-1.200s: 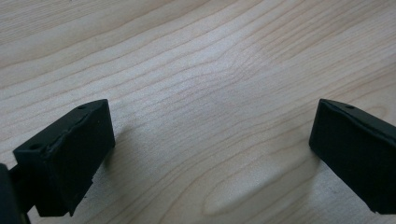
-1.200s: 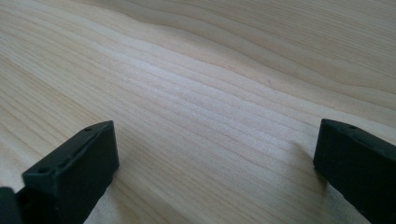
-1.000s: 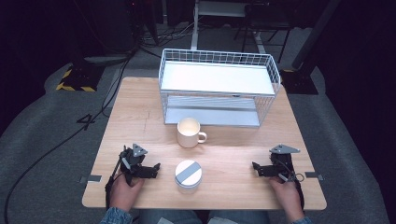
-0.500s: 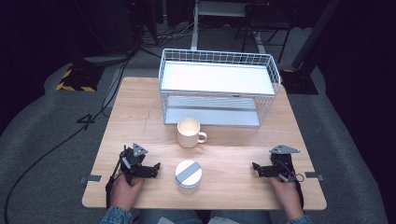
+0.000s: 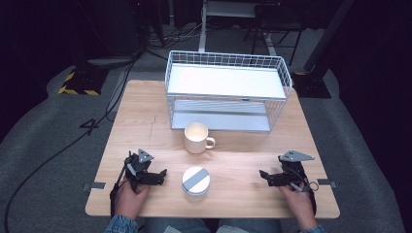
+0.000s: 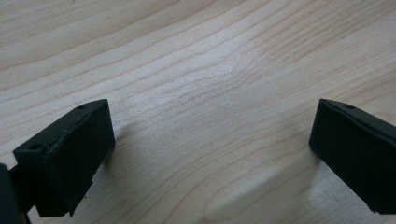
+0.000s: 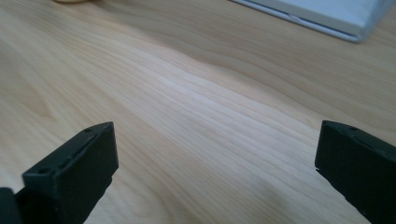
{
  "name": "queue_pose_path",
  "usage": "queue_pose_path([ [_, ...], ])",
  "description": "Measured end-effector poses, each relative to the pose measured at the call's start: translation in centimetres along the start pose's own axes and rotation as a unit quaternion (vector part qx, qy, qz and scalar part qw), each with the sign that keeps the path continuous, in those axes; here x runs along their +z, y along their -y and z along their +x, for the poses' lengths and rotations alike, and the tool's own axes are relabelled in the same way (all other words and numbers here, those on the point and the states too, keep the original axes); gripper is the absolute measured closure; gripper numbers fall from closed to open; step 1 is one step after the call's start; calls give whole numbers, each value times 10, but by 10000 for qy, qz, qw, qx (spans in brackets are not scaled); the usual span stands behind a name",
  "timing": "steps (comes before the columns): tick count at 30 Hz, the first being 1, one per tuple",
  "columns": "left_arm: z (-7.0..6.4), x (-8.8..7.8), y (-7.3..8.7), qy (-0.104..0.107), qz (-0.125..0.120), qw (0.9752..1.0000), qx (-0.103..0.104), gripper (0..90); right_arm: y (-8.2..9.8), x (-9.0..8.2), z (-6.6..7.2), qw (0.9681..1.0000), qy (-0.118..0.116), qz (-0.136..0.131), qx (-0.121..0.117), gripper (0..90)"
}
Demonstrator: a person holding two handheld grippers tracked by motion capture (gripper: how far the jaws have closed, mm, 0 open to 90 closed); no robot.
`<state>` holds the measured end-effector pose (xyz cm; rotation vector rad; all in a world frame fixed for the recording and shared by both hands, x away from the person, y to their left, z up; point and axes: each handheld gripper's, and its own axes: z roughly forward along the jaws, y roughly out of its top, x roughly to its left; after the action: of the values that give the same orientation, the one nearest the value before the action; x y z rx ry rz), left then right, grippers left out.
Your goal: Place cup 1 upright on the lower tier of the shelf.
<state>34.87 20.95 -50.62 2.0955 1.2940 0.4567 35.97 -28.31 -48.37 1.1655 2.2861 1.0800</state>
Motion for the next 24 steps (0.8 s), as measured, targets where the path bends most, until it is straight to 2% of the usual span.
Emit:
queue_pose_path([
  [3, 0, 0, 0, 1, -1, 10000, -3, 6, -3, -3, 7, 9999, -119, -74, -81, 0],
  [6, 0, 0, 0, 1, -1, 10000, -4, 6, -9, -7, 20, 9993, -265, -134, -228, 0],
  [8, 0, 0, 0, -1, 2, 10000, 2, 6, -10, -8, 23, 9991, -300, -147, -248, 0],
  [10, 0, 0, 0, 1, -1, 10000, -6, 6, -15, -10, 32, 9986, -401, -188, -293, 0],
  [11, 0, 0, 0, 0, 0, 10000, 2, 6, -17, -9, 40, 9978, -526, -202, -361, 0],
  [14, 0, 0, 0, 0, 0, 10000, -5, 6, -23, -7, 53, 9961, -686, -205, -513, 0],
  [16, 0, 0, 0, 2, -2, 10000, -4, 6, -24, -6, 57, 9956, -720, -202, -569, 0],
  [18, 0, 0, 0, 5, -6, 10000, -10, 6, -31, -4, 70, 9931, -879, -221, -745, 0],
  [24, 0, 0, 0, 4, 0, 10000, -5, 6, -43, 6, 98, 9856, -1318, -232, -1034, 0],
])
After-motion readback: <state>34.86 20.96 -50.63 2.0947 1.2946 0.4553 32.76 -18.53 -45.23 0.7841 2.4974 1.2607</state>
